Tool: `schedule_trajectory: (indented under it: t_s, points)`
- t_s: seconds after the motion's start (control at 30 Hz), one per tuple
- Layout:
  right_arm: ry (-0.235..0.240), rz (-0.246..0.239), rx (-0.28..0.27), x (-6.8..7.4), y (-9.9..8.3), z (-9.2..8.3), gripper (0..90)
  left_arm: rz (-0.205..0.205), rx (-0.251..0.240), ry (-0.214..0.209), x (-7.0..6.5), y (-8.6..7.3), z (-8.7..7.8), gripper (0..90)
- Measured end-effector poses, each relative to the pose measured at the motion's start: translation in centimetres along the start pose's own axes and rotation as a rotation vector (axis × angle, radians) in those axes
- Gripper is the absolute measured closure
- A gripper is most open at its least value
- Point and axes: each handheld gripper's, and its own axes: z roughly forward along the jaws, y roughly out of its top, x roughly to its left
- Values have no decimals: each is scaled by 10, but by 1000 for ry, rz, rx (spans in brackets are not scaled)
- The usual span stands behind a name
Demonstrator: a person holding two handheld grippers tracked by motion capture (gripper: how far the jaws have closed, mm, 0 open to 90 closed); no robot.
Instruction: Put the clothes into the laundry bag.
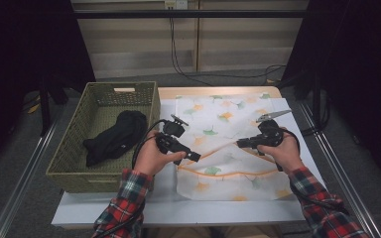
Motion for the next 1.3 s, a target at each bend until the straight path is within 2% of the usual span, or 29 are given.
schedule_trajectory:
  t_s: [0.33, 0.57, 0.6, 0.8, 1.3]
  points:
    - [6, 0, -2, 0, 4, -1, 900, 10, 6, -7, 2, 0, 1, 35]
    - [11, 0, -20, -1, 10, -4, 900, 4, 12, -1, 2, -1, 2, 35]
    - [12, 4, -20, -1, 11, -4, 900, -9, 1, -2, 1, -1, 3, 35]
    - [17, -3, -30, -2, 15, -5, 900, 6, 8, -2, 1, 0, 1, 35]
    - [26, 2, -71, -2, 23, -14, 900, 5, 18, 5, -1, -3, 4, 35]
